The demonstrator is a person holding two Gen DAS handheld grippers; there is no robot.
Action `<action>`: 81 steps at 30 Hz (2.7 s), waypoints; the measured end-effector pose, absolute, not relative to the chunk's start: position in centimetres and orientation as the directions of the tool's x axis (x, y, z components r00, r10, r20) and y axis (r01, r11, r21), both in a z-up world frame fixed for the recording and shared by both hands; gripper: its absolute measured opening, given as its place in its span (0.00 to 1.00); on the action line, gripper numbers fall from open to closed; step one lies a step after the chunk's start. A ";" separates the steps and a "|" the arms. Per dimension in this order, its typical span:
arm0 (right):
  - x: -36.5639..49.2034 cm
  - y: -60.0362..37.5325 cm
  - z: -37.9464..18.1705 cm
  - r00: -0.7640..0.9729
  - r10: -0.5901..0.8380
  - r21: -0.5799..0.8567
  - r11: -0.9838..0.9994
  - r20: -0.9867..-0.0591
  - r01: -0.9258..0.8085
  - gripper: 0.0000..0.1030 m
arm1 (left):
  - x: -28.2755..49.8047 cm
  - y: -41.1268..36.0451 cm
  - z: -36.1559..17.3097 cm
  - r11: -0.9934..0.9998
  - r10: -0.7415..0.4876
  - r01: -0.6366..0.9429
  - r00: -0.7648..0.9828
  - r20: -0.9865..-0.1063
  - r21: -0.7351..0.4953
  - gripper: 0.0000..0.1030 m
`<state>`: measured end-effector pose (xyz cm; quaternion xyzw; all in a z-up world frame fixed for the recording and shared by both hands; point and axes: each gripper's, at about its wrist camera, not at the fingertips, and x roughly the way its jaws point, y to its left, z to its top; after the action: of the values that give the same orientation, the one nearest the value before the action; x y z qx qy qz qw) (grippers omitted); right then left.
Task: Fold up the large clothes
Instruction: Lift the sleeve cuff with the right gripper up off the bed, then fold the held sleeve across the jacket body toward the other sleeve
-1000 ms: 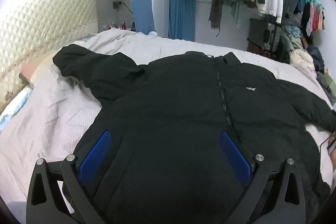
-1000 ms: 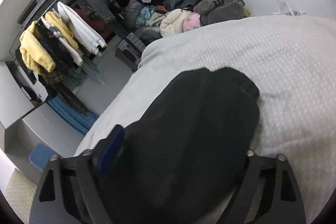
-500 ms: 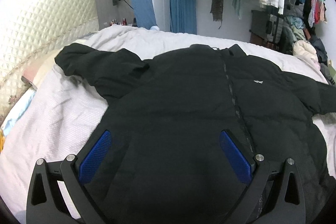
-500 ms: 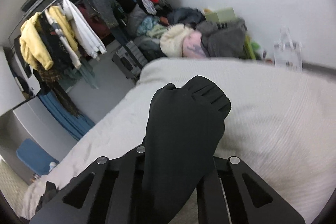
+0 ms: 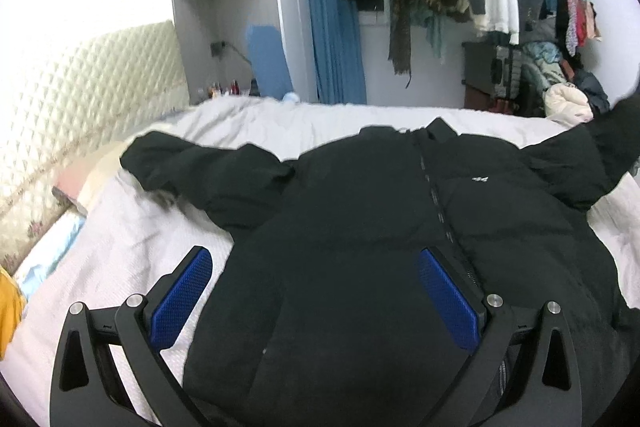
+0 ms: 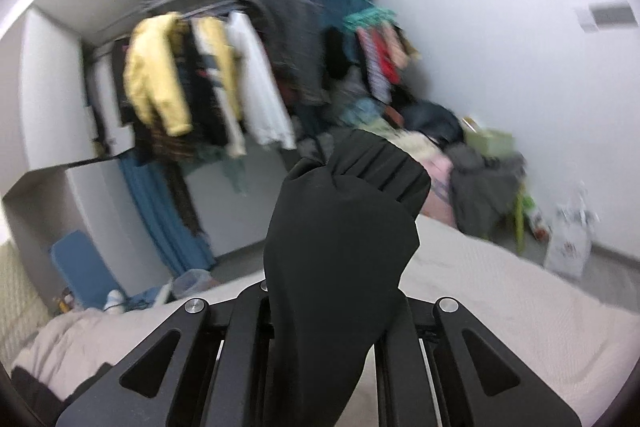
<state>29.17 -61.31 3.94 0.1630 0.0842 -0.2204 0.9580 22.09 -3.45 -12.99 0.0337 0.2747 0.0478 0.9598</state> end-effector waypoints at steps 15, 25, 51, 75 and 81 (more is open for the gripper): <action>36.6 -32.4 12.9 0.987 -0.067 0.046 0.996 -0.144 0.074 0.11 | 19.3 0.1 -11.7 0.999 0.040 -0.044 0.873 -0.487 0.005 1.00; 41.2 -15.3 5.4 0.944 0.154 -0.023 0.985 -0.293 -0.168 0.12 | 19.5 3.6 -11.8 0.995 0.007 -0.057 0.868 -0.496 -0.085 1.00; 46.3 -1.7 -19.8 0.603 0.326 0.118 0.926 -0.728 -0.359 0.63 | 22.2 8.1 -14.6 0.981 -0.025 -0.090 0.822 -0.568 -0.173 1.00; 36.9 -22.2 -11.6 0.776 0.134 0.053 0.990 -0.616 -0.129 0.63 | 20.9 4.4 -13.9 0.988 -0.095 0.011 0.837 -0.538 -0.156 1.00; 35.5 -28.0 -15.1 0.744 0.035 0.028 0.999 -0.667 -0.021 0.63 | 20.7 3.1 -14.1 0.991 -0.101 0.035 0.839 -0.535 -0.131 1.00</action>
<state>35.47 -28.03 -15.12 0.0095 0.3572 0.0151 0.9339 20.66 3.13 -14.08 -0.0580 0.2818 -0.0354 0.9571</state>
